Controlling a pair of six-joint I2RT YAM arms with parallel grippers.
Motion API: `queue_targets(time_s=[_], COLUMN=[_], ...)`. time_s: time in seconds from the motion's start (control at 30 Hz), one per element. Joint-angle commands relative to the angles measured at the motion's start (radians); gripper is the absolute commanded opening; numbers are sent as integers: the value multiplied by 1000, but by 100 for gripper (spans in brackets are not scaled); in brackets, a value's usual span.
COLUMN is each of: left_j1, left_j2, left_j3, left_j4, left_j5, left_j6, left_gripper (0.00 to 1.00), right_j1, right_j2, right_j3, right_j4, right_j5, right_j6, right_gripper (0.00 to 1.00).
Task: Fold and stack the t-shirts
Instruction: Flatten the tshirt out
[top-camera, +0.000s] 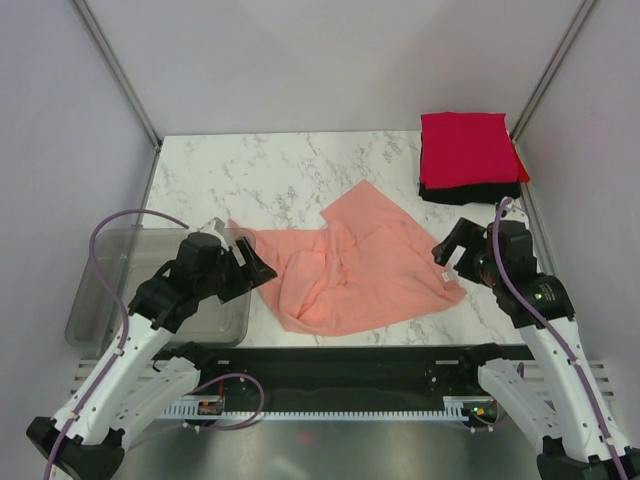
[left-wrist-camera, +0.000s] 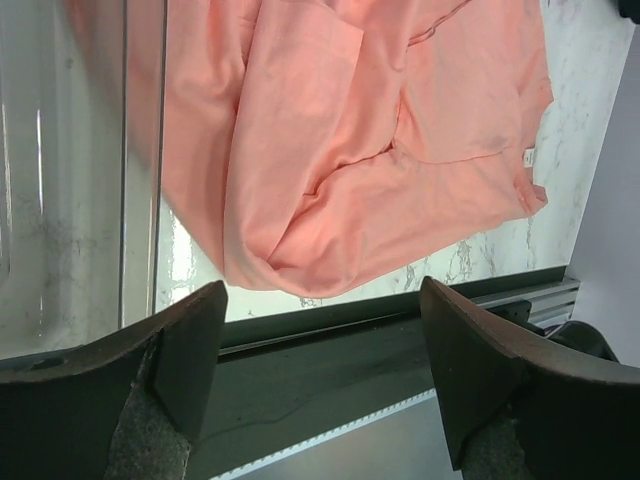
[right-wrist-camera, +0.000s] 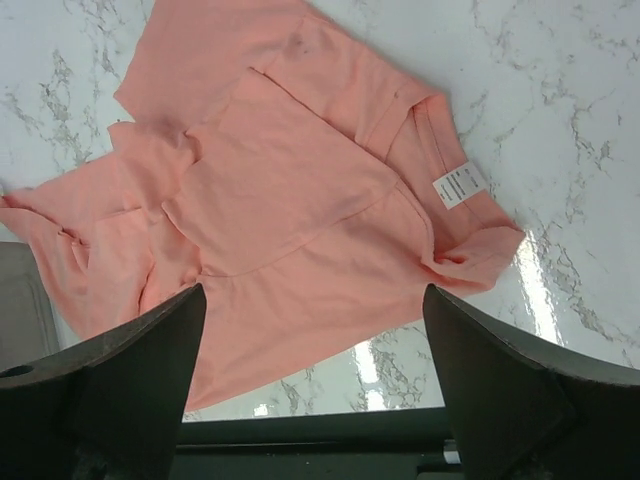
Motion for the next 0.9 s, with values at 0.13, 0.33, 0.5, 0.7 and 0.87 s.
queue_targets(time_s=[0.13, 0.33, 0.5, 0.7, 0.87], left_j1=[-2, -2, -2, -2, -2], left_j2=[28, -45, -102, -168, -151], left_j3=[30, 33, 35, 36, 13], left_j4=[36, 16, -1, -15, 10], left_j5=[-11, -59, -74, -125, -106], left_j6=[40, 146, 221, 273, 279], left_gripper=[81, 80, 80, 83, 82], right_j1=[0, 52, 156, 215, 215], right_j2=[85, 250, 445, 733, 986], right_j3=[-26, -79, -83, 106, 325], right_j4=[114, 162, 262, 309, 305], right_j5=[-136, -80, -4, 105, 160], right_j6=[10, 2, 13, -56, -107], right_gripper=[92, 84, 80, 81, 80])
